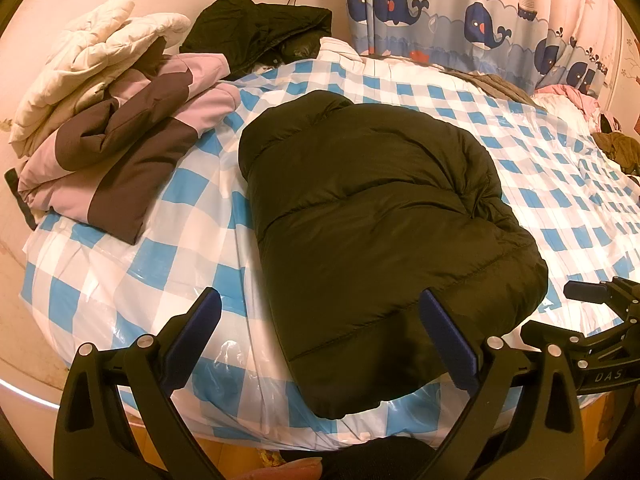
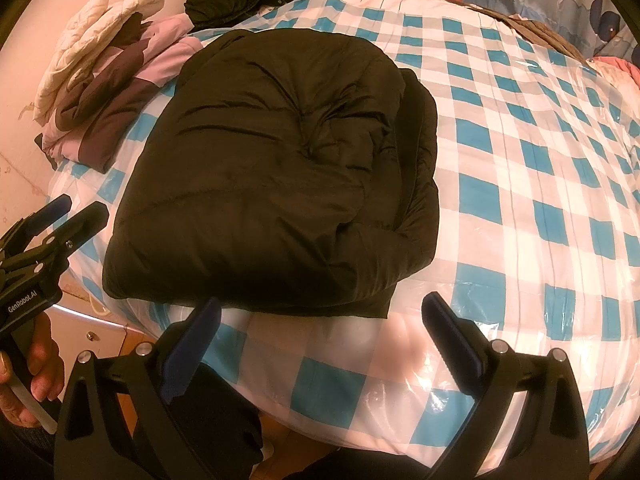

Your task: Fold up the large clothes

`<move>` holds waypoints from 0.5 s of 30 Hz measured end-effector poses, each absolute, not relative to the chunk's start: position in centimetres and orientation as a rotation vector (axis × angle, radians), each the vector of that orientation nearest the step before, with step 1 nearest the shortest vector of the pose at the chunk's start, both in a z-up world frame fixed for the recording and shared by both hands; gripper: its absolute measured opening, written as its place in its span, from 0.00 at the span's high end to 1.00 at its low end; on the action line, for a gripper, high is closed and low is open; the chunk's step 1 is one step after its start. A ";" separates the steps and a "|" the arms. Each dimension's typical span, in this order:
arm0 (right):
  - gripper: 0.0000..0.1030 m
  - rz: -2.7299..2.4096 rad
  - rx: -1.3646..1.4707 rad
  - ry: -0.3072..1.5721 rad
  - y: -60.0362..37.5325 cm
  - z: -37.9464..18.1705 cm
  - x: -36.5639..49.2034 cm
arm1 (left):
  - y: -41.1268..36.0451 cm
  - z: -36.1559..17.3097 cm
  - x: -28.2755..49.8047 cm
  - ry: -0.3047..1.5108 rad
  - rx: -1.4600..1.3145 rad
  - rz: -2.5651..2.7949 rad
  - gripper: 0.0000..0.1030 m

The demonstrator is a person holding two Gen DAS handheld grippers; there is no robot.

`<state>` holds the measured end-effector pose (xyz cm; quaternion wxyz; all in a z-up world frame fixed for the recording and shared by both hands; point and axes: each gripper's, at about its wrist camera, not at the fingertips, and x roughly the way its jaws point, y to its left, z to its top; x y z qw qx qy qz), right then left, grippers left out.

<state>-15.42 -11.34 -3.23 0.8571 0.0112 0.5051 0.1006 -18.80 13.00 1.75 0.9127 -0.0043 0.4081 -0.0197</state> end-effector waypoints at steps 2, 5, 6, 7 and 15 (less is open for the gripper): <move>0.06 0.212 0.023 1.062 -11.4 -3.2 -15.4 | 12.8 1.8 -18.8 0.840 -0.009 -0.041 0.08; 0.06 0.213 0.023 1.062 -11.4 -3.2 -15.4 | 12.7 1.8 -18.8 0.840 -0.009 -0.041 0.08; 0.06 0.212 0.023 1.062 -11.4 -3.2 -15.4 | 12.9 1.8 -18.8 0.840 -0.010 -0.042 0.08; 0.06 0.212 0.023 1.062 -11.4 -3.2 -15.4 | 12.9 1.8 -18.8 0.840 -0.009 -0.041 0.08; 0.06 0.212 0.023 1.063 -11.4 -3.2 -15.4 | 12.6 1.8 -18.8 0.840 -0.008 -0.040 0.08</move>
